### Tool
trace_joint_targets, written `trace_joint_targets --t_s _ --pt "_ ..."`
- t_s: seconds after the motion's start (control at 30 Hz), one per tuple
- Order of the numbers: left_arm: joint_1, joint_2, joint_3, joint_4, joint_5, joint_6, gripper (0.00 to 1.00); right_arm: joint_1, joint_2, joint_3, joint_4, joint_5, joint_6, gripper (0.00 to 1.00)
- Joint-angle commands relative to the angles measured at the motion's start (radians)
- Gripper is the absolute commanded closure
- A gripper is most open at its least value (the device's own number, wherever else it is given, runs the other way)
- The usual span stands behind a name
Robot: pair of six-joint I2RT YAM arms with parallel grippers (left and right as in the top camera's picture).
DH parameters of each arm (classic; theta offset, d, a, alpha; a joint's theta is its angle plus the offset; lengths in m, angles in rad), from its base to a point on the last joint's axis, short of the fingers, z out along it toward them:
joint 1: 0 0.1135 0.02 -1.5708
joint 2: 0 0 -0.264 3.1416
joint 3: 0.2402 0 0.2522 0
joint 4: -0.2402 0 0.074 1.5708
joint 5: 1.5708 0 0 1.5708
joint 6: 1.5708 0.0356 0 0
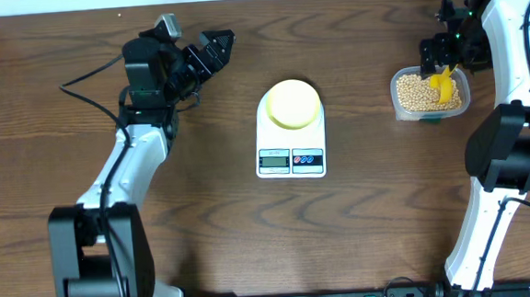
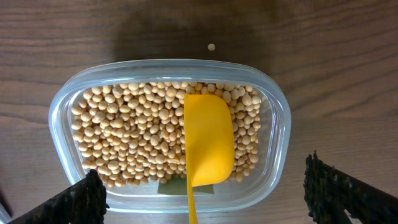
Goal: Scoop item into bowl and weigh 50g on scale
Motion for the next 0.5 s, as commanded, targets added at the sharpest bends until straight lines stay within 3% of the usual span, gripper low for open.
trace_joint_targets --t_s 0.0,0.3,0.47 --pt "0.000 -0.087 0.022 -0.048 0.005 0.148 0.02 -0.004 0.013 0.008 -0.001 0.011 0.003 0.01" --pt "-0.037 -0.160 0.084 -0.446 -0.105 0.428 0.02 -0.004 0.013 0.008 -0.001 0.011 0.003 0.01" --pt "-0.079 -0.161 0.084 -0.603 -0.103 0.475 0.02 -0.004 0.013 0.008 -0.001 0.011 0.003 0.01"
